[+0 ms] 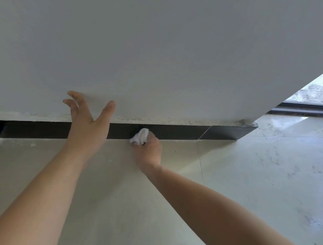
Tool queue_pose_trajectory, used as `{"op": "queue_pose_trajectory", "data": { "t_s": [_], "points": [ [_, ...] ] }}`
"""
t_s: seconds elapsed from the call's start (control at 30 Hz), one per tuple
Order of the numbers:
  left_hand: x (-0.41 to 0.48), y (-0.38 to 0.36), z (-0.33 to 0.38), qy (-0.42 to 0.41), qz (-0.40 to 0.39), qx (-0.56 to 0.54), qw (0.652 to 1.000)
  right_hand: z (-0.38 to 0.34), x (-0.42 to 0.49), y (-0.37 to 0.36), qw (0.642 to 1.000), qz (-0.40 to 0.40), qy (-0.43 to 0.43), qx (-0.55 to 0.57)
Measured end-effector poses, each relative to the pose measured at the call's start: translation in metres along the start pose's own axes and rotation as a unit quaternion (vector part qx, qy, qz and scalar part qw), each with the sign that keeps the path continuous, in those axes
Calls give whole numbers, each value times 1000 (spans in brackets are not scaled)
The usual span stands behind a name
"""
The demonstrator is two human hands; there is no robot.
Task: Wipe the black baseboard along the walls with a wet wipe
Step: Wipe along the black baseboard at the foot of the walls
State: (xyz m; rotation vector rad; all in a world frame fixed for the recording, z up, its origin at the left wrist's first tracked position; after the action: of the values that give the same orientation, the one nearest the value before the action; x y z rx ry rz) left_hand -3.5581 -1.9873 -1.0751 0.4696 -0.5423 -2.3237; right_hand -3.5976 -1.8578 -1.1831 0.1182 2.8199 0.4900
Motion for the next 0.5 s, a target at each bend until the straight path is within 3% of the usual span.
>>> {"op": "queue_pose_trajectory", "data": {
  "t_s": [0.07,0.13,0.23,0.3,0.37,0.5],
  "points": [
    [1,4,-3,-9,-9,11,1000,1,-8,-3,994,-85,27,-69],
    [0,10,-5,-18,-16,12,1000,8,-9,6,994,-91,16,-65],
    [-1,22,-8,-30,3,-20,999,19,0,39,997,4,-75,-17],
    [1,32,-11,-41,33,-34,998,20,8,56,979,90,-181,35],
    [4,37,-16,-42,37,-49,997,12,16,55,957,122,-249,83],
    [5,27,-22,-29,-12,-40,999,-15,8,-2,964,25,-249,92]
  ]
}}
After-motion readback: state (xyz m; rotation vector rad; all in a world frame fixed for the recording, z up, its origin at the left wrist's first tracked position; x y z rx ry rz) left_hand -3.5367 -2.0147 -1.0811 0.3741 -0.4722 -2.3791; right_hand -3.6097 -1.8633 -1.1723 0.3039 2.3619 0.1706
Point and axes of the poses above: each hand's wrist, its own x-axis towards the middle knuckle, its own y-axis out of the back of the hand, z = x × y, the point moved 3 cm from there along x, towards the middle knuckle, and after that the axes turned 12 degrees about z, right-handed, at the moved point
